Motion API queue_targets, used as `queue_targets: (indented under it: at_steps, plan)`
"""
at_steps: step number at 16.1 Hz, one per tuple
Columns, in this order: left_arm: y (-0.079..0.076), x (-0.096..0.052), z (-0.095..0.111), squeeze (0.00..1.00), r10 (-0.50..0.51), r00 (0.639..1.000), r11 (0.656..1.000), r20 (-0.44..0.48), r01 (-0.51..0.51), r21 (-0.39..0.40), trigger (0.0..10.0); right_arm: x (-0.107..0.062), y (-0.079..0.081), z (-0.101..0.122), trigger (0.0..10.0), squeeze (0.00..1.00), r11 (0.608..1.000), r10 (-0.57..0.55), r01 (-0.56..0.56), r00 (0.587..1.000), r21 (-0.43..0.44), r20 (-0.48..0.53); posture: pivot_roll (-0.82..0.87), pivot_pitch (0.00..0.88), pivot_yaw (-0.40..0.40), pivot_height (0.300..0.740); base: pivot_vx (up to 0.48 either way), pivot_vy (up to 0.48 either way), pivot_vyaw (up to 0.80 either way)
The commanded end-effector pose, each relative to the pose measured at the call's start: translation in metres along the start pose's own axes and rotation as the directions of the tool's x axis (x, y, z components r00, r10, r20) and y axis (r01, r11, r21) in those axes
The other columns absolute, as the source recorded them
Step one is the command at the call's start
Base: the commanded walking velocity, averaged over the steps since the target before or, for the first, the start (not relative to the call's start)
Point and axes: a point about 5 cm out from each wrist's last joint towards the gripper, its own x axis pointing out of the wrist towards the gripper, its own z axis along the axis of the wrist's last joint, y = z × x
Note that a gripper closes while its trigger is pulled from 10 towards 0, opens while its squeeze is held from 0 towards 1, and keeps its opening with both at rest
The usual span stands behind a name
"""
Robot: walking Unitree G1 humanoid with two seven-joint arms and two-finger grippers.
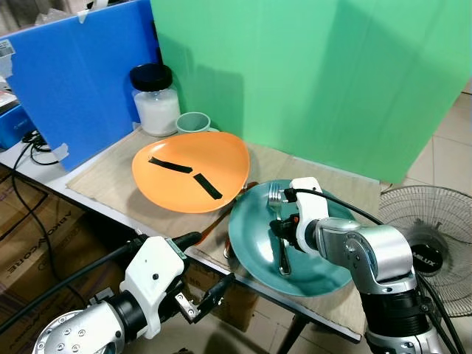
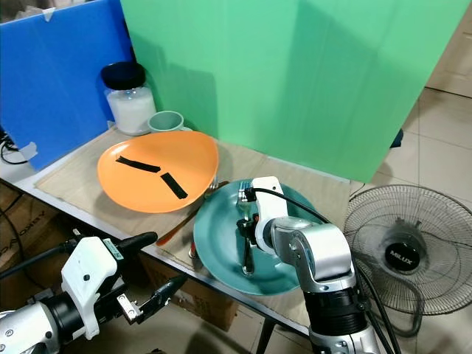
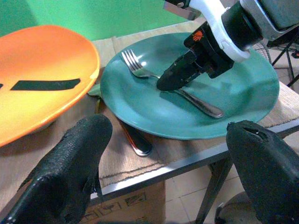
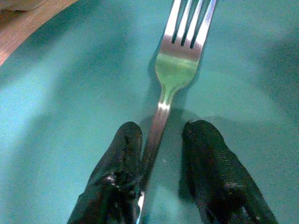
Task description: Setting the table
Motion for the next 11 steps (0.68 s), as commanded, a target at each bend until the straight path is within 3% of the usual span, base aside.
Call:
queue_targets:
  at_steps: [1,9,11]
  plan:
    - [-0.0013,0.0001,-0.0022,0.00,-0.009,1.000,1.000,-0.012,0.009,-0.001,10.0,0.0047,0.0004,-0.0101,0.0,0.00,1.000,0.013,-0.012,0.998,0.022,-0.056,0.03,0.000,0.002,0.740,0.000,0.000,0.00]
    - [-0.0023,0.0002,-0.0025,0.00,-0.021,1.000,1.000,-0.016,0.021,0.000,10.0,0.0069,-0.0009,-0.0116,0.0,0.00,0.999,0.022,-0.021,0.998,0.030,-0.056,0.03,0.000,0.003,0.740,0.000,0.000,0.00]
    - [-0.0004,-0.0005,-0.0020,0.00,-0.016,1.000,1.000,-0.016,0.017,0.007,10.0,0.0042,-0.0020,-0.0060,0.0,0.00,0.999,0.034,-0.033,0.999,0.041,-0.015,0.03,0.000,0.001,0.740,0.000,0.000,0.00]
